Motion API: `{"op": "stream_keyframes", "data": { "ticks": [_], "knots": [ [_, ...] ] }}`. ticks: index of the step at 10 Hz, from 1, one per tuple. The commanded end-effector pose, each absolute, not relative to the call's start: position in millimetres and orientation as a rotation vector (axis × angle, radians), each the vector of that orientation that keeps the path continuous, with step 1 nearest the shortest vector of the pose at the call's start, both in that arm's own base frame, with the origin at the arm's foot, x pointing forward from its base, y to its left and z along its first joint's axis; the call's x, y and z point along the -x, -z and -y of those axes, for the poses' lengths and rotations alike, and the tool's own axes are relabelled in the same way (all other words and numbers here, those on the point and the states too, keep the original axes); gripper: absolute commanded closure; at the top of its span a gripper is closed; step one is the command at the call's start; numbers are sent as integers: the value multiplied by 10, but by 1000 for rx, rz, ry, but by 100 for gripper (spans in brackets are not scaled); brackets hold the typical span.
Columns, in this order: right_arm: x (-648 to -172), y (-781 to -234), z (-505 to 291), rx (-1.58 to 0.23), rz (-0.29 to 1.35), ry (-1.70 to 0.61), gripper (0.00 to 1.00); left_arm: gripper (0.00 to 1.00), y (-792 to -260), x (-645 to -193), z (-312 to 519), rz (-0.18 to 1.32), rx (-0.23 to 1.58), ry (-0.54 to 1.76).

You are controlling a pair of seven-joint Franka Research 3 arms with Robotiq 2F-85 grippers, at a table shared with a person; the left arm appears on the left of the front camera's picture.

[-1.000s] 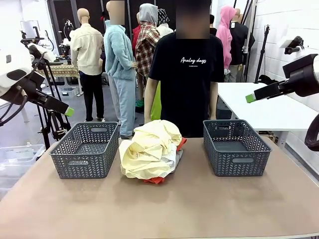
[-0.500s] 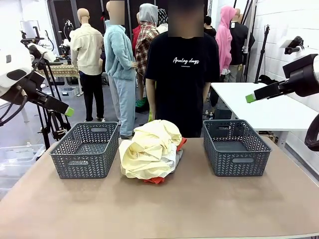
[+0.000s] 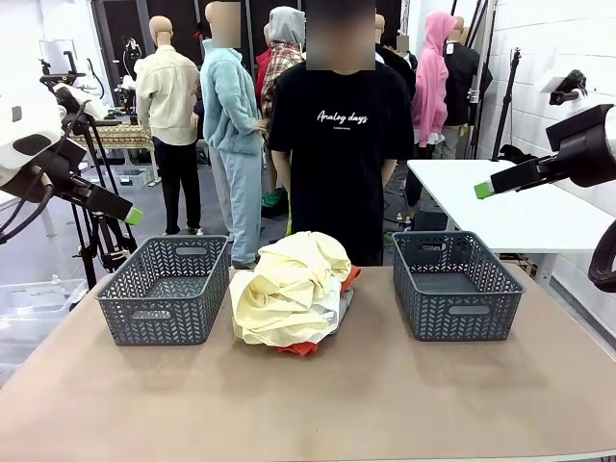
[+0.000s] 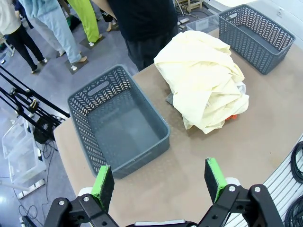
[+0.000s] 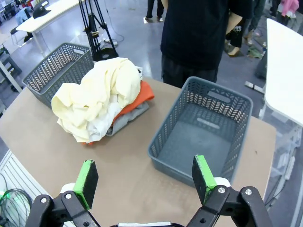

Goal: Sort the tops and bottoms.
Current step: Lift clothes from the center of the table with your left hand.

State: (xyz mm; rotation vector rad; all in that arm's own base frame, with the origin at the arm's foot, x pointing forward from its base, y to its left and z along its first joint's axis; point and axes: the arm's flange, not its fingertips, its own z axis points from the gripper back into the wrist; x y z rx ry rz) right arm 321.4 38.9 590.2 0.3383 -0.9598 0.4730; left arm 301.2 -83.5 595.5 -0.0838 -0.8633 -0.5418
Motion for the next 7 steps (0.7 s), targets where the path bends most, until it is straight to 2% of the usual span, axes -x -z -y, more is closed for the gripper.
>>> {"op": "stream_keyframes", "data": {
  "ticks": [1, 4, 5, 6, 7],
  "knots": [
    [-3211, -5895, -397, -341, 951, -473, 0, 0, -5961, -3006, 820, 864, 74, 538],
    [-3211, -5895, -397, -341, 951, -473, 0, 0, -5955, -3012, 835, 863, 84, 542],
    [-3211, -5895, -397, -341, 951, -473, 0, 0, -6150, -2792, 1151, 966, -26, 601],
    [-3211, -5895, -397, -341, 951, -473, 0, 0, -6207, -2849, 1387, 976, -24, 660],
    [-3211, -5895, -397, -341, 951, -473, 0, 0, -6185, -3095, 1626, 967, -42, 692]
  ]
}}
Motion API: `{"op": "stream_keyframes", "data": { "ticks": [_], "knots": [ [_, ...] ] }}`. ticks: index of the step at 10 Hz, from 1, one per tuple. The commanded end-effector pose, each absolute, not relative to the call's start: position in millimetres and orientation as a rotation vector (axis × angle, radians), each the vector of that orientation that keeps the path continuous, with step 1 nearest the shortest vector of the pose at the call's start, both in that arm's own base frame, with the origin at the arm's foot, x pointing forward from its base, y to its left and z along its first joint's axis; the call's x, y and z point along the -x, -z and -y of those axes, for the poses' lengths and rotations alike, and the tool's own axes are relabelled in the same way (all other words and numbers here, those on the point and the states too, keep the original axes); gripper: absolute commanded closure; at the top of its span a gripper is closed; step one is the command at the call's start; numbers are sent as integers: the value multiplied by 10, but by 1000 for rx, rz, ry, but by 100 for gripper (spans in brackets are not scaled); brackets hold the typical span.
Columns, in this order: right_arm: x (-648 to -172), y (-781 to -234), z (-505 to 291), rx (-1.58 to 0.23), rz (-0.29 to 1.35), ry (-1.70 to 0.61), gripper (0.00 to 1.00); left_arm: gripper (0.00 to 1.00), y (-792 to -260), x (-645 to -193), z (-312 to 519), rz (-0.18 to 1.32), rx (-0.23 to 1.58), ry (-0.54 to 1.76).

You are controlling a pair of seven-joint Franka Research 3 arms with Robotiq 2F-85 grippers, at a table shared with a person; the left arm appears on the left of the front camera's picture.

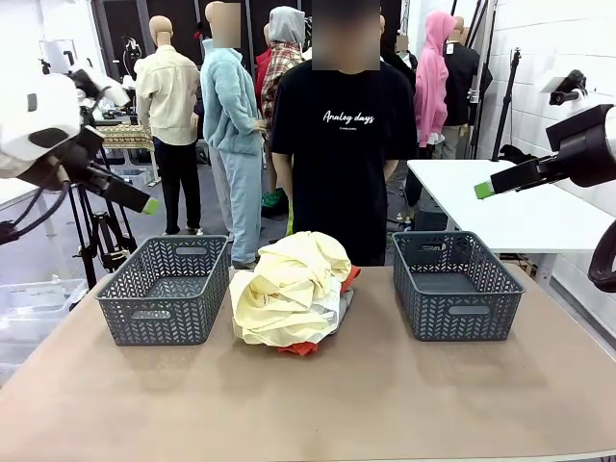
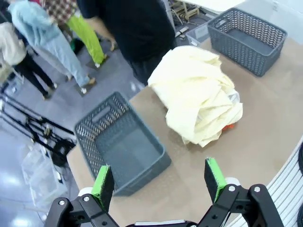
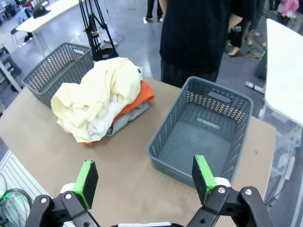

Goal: Sort the tops and bottoms.
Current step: Lift clothes from the center of the table with your left hand.

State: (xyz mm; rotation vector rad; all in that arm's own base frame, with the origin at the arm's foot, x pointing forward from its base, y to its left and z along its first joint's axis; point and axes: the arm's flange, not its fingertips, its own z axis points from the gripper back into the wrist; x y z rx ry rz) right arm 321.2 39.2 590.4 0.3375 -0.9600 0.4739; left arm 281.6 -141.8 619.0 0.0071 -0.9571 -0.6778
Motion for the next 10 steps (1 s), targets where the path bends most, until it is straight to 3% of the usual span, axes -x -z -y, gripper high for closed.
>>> {"op": "stream_keyframes", "data": {
  "ticks": [1, 6, 10],
  "knots": [
    [-3211, -5895, -397, -341, 951, -473, 0, 0, -6157, -3290, 1822, 973, -104, 696],
    [-3211, -5895, -397, -341, 951, -473, 0, 0, -5570, -4361, 2228, 870, -114, 655],
    [-3211, -5895, -397, -341, 951, -473, 0, 0, -5562, -4264, 2078, 873, -88, 702]
  ]
}}
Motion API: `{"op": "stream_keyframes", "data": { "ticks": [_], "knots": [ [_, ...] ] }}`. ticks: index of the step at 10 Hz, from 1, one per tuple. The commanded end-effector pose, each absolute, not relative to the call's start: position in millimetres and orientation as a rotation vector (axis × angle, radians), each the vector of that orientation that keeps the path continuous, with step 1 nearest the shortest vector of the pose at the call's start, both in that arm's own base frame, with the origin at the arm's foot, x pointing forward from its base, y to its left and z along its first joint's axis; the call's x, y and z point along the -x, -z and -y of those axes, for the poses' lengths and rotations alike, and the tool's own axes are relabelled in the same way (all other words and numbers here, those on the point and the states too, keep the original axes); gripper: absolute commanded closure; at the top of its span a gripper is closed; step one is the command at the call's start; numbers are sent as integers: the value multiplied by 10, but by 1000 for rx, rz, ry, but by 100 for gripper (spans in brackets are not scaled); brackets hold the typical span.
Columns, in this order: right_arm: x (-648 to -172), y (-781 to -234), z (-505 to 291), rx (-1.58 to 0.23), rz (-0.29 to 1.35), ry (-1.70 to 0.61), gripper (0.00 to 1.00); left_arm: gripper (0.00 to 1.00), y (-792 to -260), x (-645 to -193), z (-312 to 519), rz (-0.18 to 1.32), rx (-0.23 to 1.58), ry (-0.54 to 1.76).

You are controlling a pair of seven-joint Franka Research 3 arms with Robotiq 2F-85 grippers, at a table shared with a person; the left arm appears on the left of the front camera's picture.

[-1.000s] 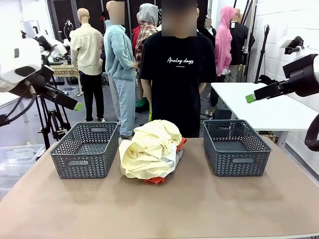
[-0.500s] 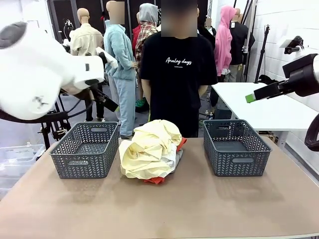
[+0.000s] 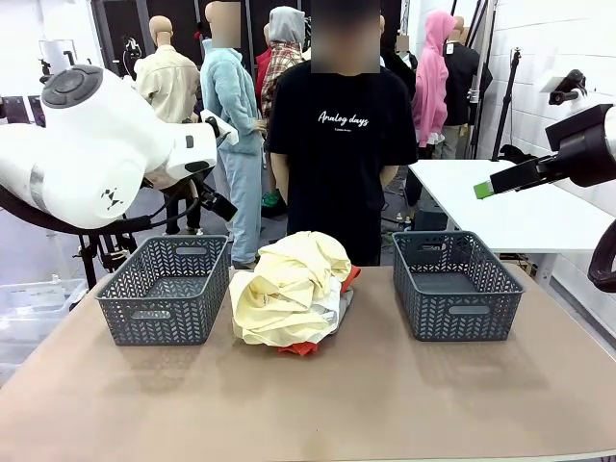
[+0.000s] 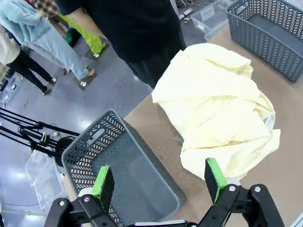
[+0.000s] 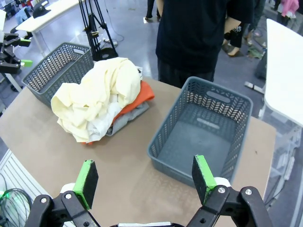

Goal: Sort the tops and bottoms.
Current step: Lift clothes from the center of the table with your left hand.

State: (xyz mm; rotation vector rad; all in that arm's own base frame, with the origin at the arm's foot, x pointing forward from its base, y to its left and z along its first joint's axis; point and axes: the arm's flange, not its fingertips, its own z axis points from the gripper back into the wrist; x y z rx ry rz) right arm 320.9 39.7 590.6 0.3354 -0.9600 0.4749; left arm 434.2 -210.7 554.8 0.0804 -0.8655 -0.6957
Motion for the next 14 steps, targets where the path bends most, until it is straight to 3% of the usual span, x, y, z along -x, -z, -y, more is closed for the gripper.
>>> {"op": "stream_keyframes", "data": {
  "ticks": [1, 3, 6, 9, 14],
  "knots": [
    [-3211, -5895, -397, -341, 951, -473, 0, 0, -5500, -4384, 2087, 855, -80, 691],
    [-3211, -5895, -397, -341, 951, -473, 0, 0, -5441, -4542, 2167, 837, -25, 698],
    [-3211, -5895, -397, -341, 951, -473, 0, 0, -5341, -5212, 2884, 734, 11, 856],
    [-3211, -5895, -397, -341, 951, -473, 0, 0, -5004, -5779, 3269, 599, -14, 868],
    [-3211, -5895, -397, -341, 951, -473, 0, 0, -4819, -6068, 3631, 459, 48, 798]
  ]
}}
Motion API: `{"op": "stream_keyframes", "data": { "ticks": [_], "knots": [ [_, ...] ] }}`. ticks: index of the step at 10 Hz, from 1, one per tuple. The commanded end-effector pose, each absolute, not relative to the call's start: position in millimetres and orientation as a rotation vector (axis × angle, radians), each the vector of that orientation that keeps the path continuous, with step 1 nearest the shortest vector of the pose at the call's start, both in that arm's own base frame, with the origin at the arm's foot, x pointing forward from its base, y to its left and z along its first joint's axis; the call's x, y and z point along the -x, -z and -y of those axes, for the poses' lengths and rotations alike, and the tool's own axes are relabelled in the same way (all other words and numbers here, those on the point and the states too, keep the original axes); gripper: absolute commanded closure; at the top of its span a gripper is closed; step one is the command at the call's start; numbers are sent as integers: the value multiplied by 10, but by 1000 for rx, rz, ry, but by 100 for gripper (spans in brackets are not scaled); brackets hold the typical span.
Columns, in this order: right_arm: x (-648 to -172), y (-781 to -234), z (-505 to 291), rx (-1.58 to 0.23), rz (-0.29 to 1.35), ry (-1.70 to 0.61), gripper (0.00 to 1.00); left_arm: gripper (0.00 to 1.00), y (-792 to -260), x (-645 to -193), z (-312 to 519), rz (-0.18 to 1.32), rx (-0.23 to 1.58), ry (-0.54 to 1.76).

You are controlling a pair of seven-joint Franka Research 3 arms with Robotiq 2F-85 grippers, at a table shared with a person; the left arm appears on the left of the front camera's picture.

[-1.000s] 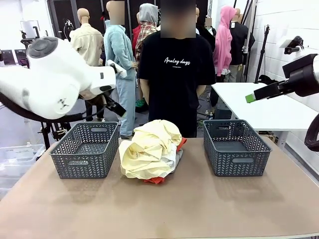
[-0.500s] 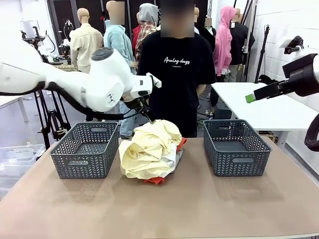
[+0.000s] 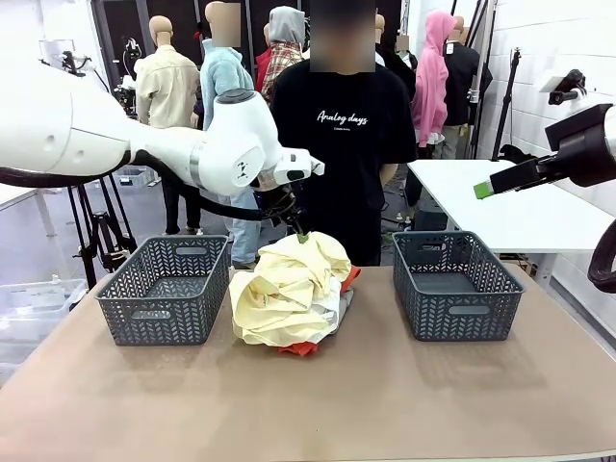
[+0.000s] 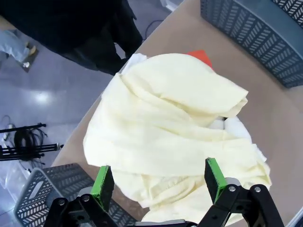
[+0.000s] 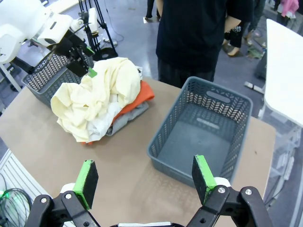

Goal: Sort the tops and bottoms.
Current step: Lift clothes from the center of the table with your left hand.

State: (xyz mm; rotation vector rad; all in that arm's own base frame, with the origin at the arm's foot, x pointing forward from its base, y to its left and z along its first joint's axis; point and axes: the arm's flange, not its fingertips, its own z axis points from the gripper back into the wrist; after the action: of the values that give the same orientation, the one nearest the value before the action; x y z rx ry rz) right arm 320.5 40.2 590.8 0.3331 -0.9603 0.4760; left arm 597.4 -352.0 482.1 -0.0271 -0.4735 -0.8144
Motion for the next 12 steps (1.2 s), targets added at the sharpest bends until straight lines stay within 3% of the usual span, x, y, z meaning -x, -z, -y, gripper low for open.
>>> {"op": "stream_keyframes", "data": {
  "ticks": [1, 12],
  "knots": [
    [-3211, -5895, -397, -341, 951, -473, 0, 0, -4743, -6105, 3650, 437, 76, 793],
    [-3211, -5895, -397, -341, 951, -473, 0, 0, -4386, -6222, 3740, 271, 80, 784]
  ]
}}
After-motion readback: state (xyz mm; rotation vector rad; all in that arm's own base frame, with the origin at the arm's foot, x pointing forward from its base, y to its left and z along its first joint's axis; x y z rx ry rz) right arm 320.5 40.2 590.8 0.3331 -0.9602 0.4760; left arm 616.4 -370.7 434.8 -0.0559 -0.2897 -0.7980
